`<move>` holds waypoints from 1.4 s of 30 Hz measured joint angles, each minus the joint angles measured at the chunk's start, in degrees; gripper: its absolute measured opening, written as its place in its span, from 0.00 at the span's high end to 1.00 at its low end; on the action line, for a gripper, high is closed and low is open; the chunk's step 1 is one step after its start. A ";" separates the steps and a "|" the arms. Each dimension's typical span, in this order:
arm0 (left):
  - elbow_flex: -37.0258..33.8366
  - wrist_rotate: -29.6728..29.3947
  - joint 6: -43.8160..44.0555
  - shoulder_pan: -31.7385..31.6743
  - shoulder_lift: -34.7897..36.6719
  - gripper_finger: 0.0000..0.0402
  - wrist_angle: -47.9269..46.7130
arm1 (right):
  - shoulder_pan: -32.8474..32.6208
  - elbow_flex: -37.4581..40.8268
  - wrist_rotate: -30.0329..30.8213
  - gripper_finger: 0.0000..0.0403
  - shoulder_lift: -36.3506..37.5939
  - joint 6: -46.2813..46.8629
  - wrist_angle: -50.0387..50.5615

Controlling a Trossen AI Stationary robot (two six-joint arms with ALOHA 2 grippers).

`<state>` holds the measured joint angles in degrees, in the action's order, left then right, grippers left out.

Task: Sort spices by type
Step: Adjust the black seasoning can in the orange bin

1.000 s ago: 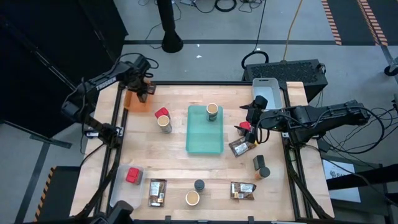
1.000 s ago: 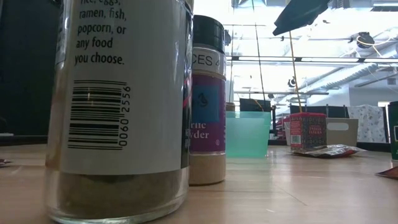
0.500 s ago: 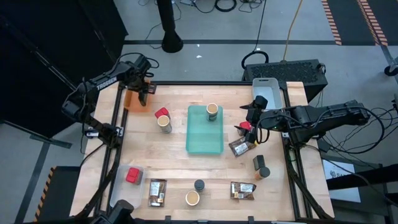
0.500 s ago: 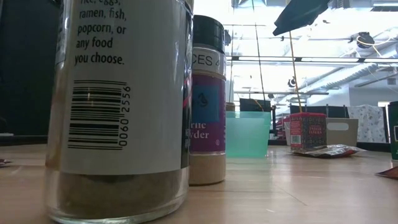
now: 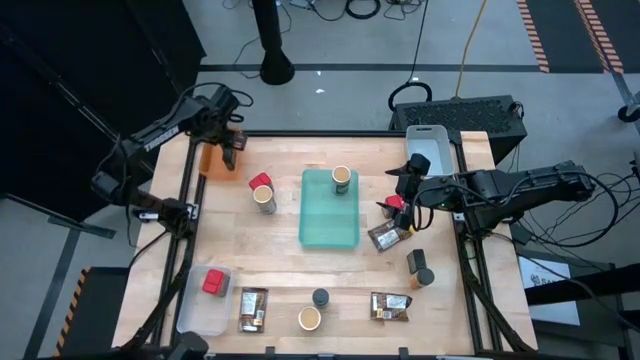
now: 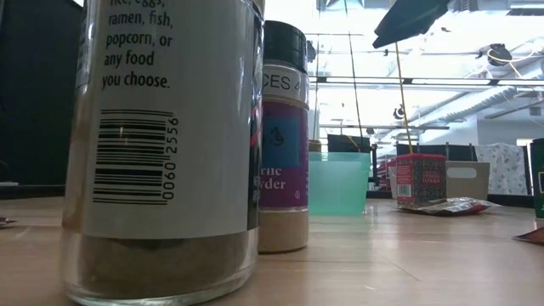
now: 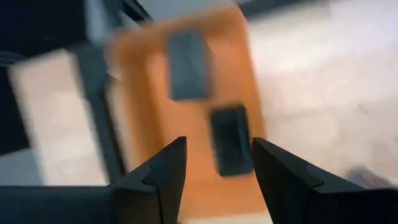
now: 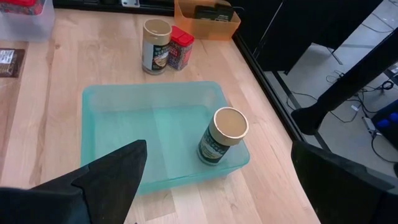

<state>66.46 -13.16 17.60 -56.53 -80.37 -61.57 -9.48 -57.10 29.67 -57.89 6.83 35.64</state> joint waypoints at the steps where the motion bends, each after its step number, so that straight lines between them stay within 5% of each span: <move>1: 0.48 -2.81 0.32 0.17 0.34 0.55 0.46 | 0.00 0.00 0.00 0.05 0.00 -0.02 -0.30; 5: 0.82 -5.17 0.02 -0.31 -0.11 0.63 4.75 | -0.01 0.00 0.00 0.05 0.00 -0.02 -0.81; 12: 0.82 -8.95 1.42 -2.59 -4.73 0.97 10.51 | -0.01 0.00 0.00 0.05 0.00 0.59 -0.77; 18: 0.82 -13.93 2.67 -2.74 -9.35 0.97 11.68 | -0.01 0.00 0.00 0.05 -0.01 0.23 -0.73; 42: 0.85 -11.89 0.03 -2.25 -15.62 0.99 12.36 | -0.02 0.02 0.00 0.05 -0.02 -0.02 0.04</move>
<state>67.31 -25.06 17.63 -58.78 -95.98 -49.21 -9.49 -57.08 29.67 -57.91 6.81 35.68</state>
